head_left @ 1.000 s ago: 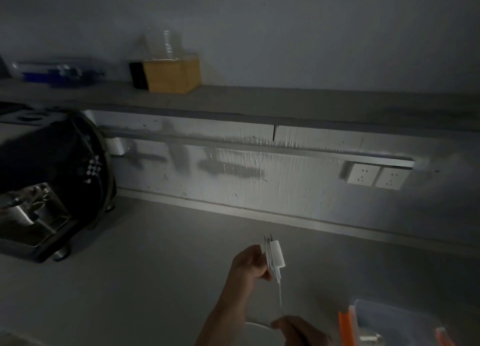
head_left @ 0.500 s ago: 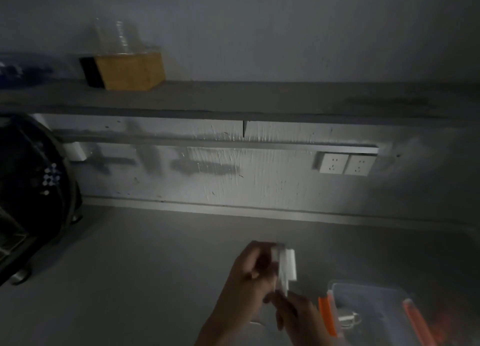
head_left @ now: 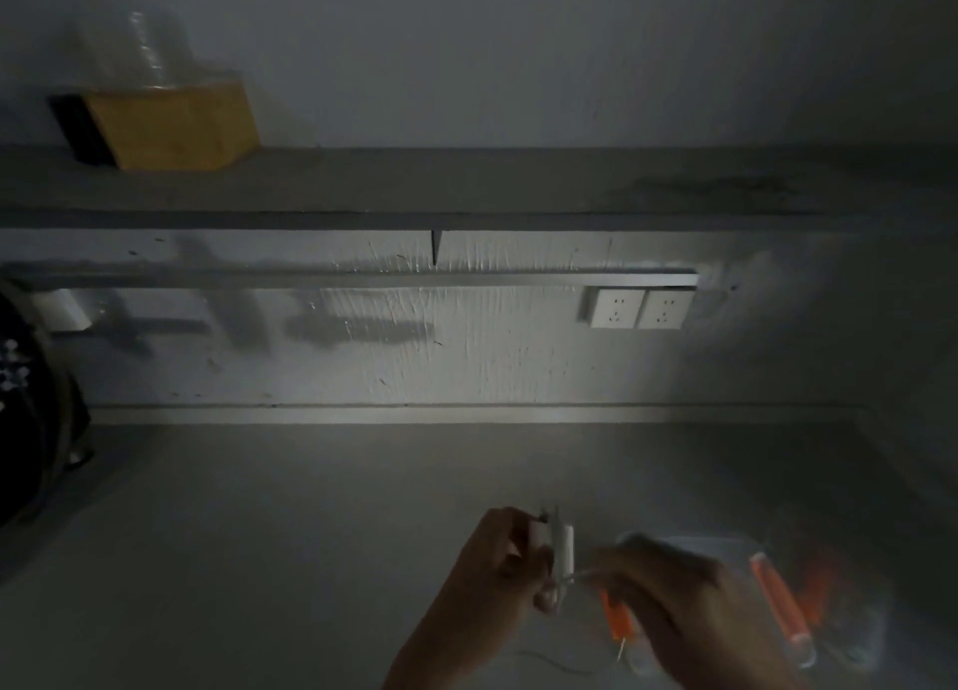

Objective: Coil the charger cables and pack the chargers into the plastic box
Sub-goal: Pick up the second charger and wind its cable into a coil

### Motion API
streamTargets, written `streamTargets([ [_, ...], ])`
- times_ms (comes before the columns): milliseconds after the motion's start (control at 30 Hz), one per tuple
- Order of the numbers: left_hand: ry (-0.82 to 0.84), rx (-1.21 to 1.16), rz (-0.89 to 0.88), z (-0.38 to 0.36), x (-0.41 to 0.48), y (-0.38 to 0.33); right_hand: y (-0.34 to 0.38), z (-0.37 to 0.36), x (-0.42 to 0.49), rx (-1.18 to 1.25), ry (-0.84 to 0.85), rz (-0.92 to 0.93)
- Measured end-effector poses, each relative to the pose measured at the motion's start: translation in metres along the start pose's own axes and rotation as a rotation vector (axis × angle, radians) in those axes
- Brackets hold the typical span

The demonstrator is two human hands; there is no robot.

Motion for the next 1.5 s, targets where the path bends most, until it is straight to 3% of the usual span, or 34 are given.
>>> streamTargets([
  [100, 0.169, 0.035, -0.057, -0.021, -0.015, -0.024, -0.017, 0.022, 0.026, 0.22, -0.044, -0.052],
  [167, 0.23, 0.062, -0.112, -0.024, -0.024, -0.046, -0.033, 0.008, 0.036, 0.314, 0.022, -0.1],
  [267, 0.259, 0.07, -0.165, -0.016, -0.03, -0.071, -0.035, -0.008, 0.047, 0.547, 0.016, -0.131],
  [433, 0.251, -0.009, -0.117, 0.006, -0.029, -0.066, -0.024, -0.078, 0.045, 0.913, 0.124, -0.342],
  [533, 0.089, -0.029, -0.16, 0.026, -0.017, -0.051, -0.009, -0.106, 0.037, 0.734, 0.109, -0.383],
  [600, -0.055, -0.177, -0.139, 0.042, -0.011, -0.044, -0.001, -0.118, 0.024, 0.652, 0.067, -0.395],
  [667, -0.166, -0.303, -0.102, 0.055, -0.004, -0.042, 0.01, -0.135, 0.009, 0.626, 0.198, -0.36],
  [767, -0.333, -0.235, -0.111, 0.081, 0.012, -0.038, 0.02, -0.154, -0.028, 0.991, 0.529, -0.397],
  [800, -0.376, -0.177, -0.097, 0.089, 0.017, -0.034, 0.013, -0.154, -0.034, 0.94, 0.558, -0.455],
  [867, -0.398, -0.095, -0.065, 0.093, 0.024, -0.025, 0.012, -0.137, -0.035, 0.889, 0.495, -0.376],
  [967, -0.369, -0.059, -0.051, 0.081, 0.029, -0.014, 0.011, -0.096, -0.008, 0.307, 0.095, -0.238],
  [1000, -0.369, -0.051, -0.047, 0.075, 0.031, -0.012, 0.014, -0.084, -0.005, 0.098, 0.069, -0.121],
  [1100, -0.321, 0.051, -0.036, 0.056, 0.039, -0.011, 0.017, -0.031, 0.019, -0.043, 0.003, 0.149],
  [1167, -0.235, 0.075, -0.034, 0.037, 0.039, -0.009, 0.009, 0.0, 0.039, -0.105, -0.071, 0.168],
  [1333, 0.053, 0.021, -0.092, -0.013, 0.022, -0.031, -0.04, 0.033, 0.074, -0.028, -0.271, 0.035],
  [1500, 0.196, -0.062, -0.118, -0.02, 0.016, -0.061, -0.071, -0.008, 0.084, 0.521, -0.138, -0.168],
])
Point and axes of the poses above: each hand's wrist, its own x-axis towards the middle knuckle, its own z-axis out of the back of the hand, y = z × x, the point moved 8 cm from there along x, towards the middle knuckle, and after that the axes turned 13 degrees about -x, right-handed, at the moved point
